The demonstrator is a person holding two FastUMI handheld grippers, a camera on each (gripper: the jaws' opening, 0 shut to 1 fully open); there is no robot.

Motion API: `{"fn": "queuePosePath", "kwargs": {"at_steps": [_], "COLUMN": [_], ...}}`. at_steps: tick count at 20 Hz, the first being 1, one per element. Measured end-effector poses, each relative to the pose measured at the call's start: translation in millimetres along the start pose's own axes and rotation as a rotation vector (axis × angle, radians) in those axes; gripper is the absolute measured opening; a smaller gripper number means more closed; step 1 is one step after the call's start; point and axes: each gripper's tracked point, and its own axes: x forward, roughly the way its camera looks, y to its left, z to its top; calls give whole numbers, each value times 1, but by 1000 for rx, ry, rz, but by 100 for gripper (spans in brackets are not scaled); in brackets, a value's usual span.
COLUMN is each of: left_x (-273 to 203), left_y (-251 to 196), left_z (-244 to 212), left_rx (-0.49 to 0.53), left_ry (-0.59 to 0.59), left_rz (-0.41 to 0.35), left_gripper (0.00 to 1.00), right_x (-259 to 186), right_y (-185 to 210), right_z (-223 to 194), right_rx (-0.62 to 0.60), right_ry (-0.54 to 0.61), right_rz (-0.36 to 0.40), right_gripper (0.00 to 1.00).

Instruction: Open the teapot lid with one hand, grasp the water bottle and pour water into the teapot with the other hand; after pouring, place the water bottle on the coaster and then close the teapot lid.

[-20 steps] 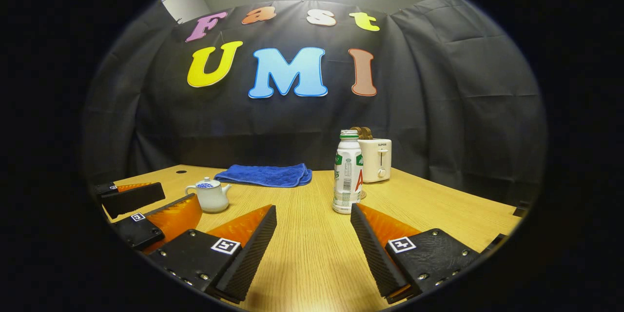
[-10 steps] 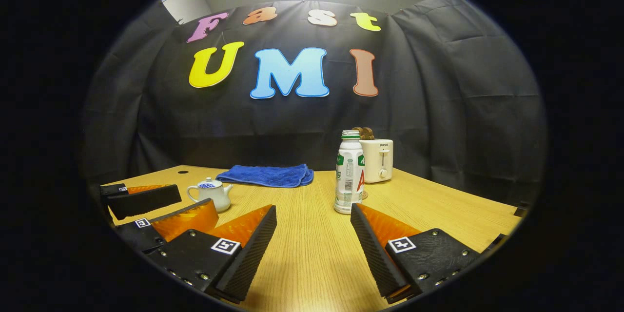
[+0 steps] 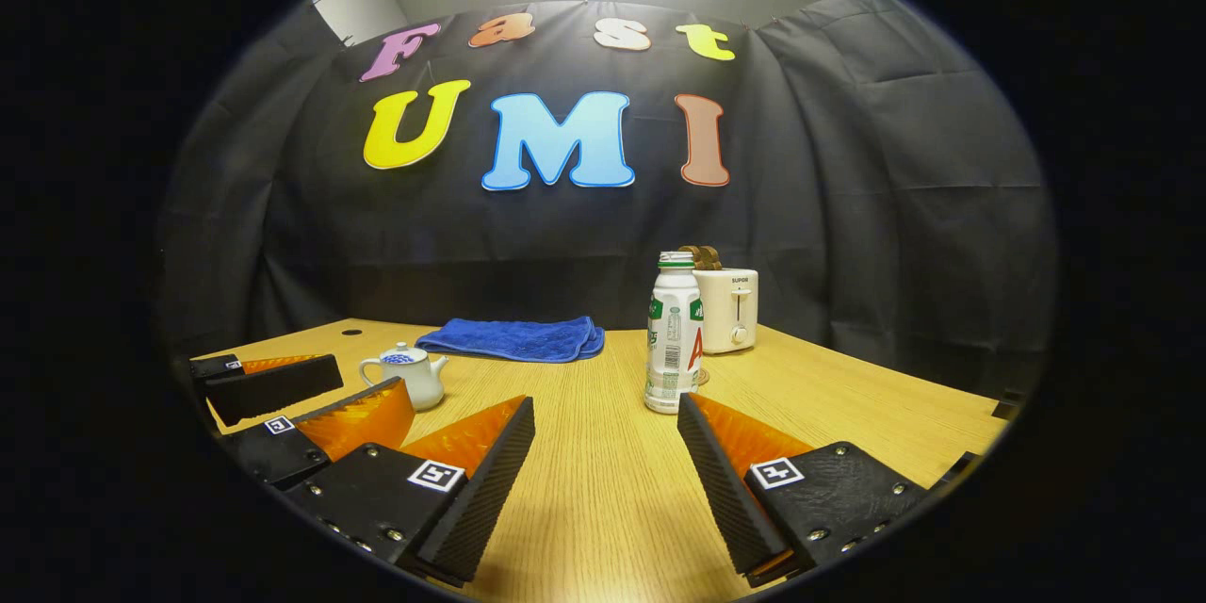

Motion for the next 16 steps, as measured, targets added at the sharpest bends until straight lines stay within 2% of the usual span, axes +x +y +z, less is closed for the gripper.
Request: {"fn": "queuePosePath", "kwargs": {"at_steps": [16], "left_x": [3], "left_y": [2], "left_z": [-1], "left_rx": [1], "left_ry": [0], "left_rz": [26], "left_gripper": [100], "right_x": [2], "right_y": [3], "right_z": [-2], "right_rx": [-1], "right_ry": [0], "right_rz": [34], "right_gripper": [95]}}
